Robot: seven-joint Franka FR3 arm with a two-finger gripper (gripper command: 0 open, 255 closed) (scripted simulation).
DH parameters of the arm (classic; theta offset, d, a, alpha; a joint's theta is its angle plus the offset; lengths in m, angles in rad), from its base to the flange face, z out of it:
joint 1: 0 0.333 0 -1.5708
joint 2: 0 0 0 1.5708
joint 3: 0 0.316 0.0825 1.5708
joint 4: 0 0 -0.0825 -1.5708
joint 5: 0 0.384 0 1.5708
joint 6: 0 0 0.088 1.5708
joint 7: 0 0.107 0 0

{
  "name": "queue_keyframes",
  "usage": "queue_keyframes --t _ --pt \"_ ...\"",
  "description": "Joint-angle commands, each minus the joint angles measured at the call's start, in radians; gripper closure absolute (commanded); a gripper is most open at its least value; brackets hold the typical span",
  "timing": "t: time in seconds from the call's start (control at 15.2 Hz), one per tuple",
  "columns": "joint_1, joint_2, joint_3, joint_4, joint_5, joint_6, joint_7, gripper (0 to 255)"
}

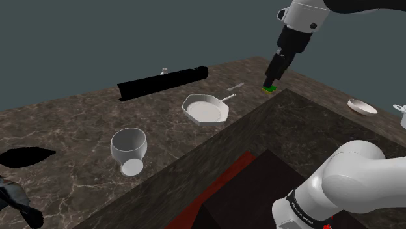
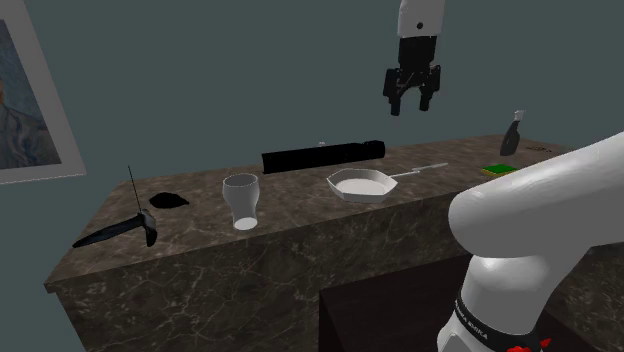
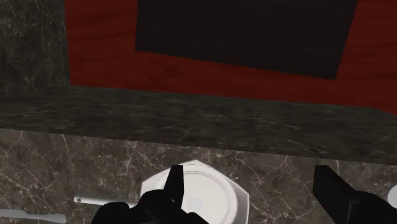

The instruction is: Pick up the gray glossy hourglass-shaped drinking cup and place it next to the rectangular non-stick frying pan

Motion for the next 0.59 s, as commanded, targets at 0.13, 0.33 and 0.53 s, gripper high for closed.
queue_keyframes --t 0.13,0.33,0.53 --pt "0.012 0.042 0.042 0.007 0.02 0.024 0.043 0" --pt "0.028 0.112 0.105 0.026 0.045 0.06 0.107 0" --pt "0.042 0.192 0.166 0.055 0.062 0.095 0.171 0"
